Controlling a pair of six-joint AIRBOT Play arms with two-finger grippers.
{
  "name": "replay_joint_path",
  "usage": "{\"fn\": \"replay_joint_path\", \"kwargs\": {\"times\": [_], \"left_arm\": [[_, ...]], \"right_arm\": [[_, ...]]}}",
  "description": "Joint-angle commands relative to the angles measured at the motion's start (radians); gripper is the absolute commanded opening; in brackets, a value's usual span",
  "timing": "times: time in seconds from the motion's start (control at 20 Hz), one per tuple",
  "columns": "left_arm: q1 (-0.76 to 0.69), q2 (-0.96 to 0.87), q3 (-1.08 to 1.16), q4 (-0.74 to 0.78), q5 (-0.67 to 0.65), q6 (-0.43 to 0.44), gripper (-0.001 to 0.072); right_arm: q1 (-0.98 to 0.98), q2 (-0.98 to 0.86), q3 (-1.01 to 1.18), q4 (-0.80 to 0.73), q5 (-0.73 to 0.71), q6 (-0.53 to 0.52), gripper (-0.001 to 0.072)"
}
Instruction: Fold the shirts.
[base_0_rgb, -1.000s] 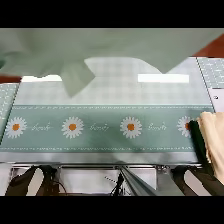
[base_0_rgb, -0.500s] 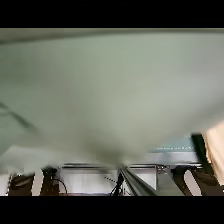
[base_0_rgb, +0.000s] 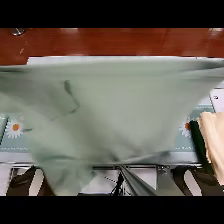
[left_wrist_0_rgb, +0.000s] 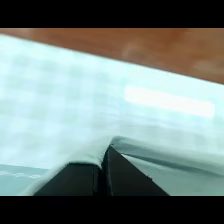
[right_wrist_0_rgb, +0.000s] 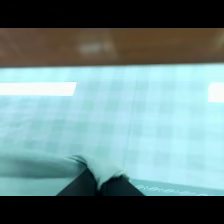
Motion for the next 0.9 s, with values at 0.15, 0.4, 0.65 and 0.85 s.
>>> {"fn": "replay_joint_path", "kwargs": {"times": [0.15,0.4,0.65,0.85], "left_arm": [[-0.214,-0.443,-0.095,-0.094,0.391,0.043,0.0027],[-0.306,-0.811,0.120,-0.101,0.470,-0.002,0.0028],[-0.306,-0.933,0.172,-0.100,0.468,-0.053,0.0029],[-0.260,-0.930,0.179,-0.100,0.266,0.002,0.0029]], "right_arm": [[0.055,-0.381,-0.172,0.072,-0.345,-0.132,0.0026],[0.125,-0.823,0.079,0.067,-0.468,-0.105,0.0026],[0.109,-1.115,0.385,0.034,-0.277,-0.002,0.0026],[0.086,-1.128,0.405,0.071,-0.188,-0.024,0.0027]]}}
